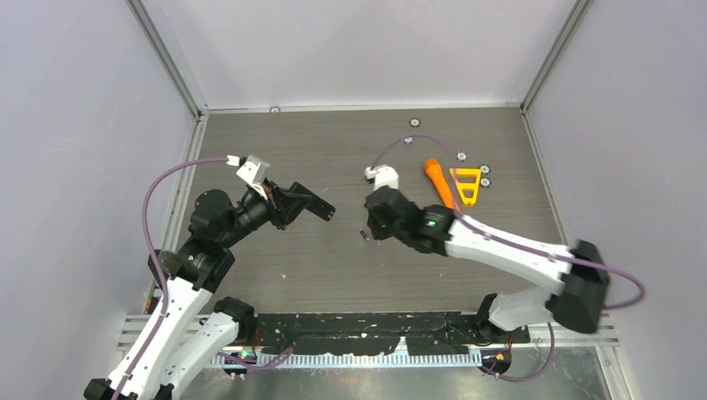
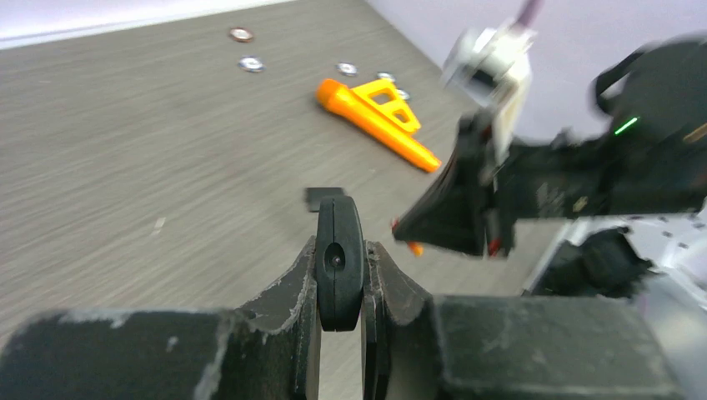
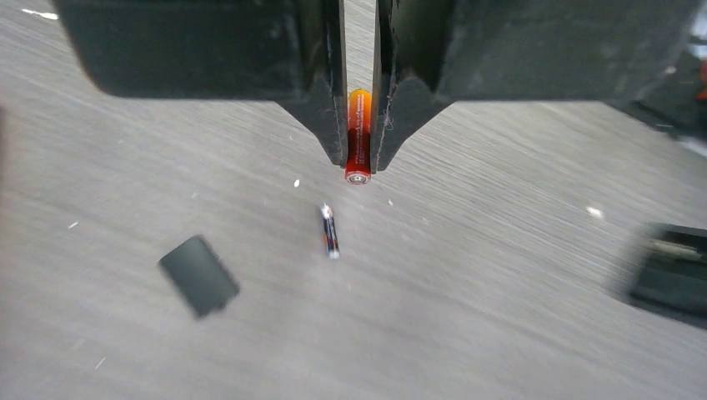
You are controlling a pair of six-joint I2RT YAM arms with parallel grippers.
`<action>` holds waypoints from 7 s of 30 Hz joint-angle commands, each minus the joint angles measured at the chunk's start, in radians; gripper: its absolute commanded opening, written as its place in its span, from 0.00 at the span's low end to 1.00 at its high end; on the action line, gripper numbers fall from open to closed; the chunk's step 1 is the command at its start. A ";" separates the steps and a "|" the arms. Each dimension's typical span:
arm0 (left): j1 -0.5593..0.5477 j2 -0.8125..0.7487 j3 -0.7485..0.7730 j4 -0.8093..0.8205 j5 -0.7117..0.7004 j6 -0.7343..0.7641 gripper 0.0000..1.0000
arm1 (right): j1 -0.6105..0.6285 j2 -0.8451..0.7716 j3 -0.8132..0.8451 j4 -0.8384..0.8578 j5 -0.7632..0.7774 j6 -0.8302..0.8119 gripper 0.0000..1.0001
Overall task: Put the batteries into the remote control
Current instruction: Pick up the battery from the center of the board, then load the battery into the remote control.
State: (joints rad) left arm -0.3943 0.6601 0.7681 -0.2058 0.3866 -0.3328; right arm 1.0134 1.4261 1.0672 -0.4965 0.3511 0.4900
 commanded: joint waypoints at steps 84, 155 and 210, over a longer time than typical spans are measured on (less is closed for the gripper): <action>0.104 0.364 0.106 0.699 0.540 -0.921 0.00 | 0.064 -0.276 0.212 0.060 -0.331 -0.518 0.21; 0.104 0.326 0.056 0.590 0.368 -0.977 0.00 | -0.122 -0.315 0.144 0.222 -0.364 0.495 0.95; 0.104 0.296 0.003 0.617 0.296 -1.038 0.00 | -0.175 -0.284 0.024 0.504 -0.540 0.629 0.53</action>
State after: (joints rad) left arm -0.2832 0.9630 0.7799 0.3626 0.6765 -1.3716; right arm 0.8280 1.1458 1.0897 -0.1062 -0.1452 1.1103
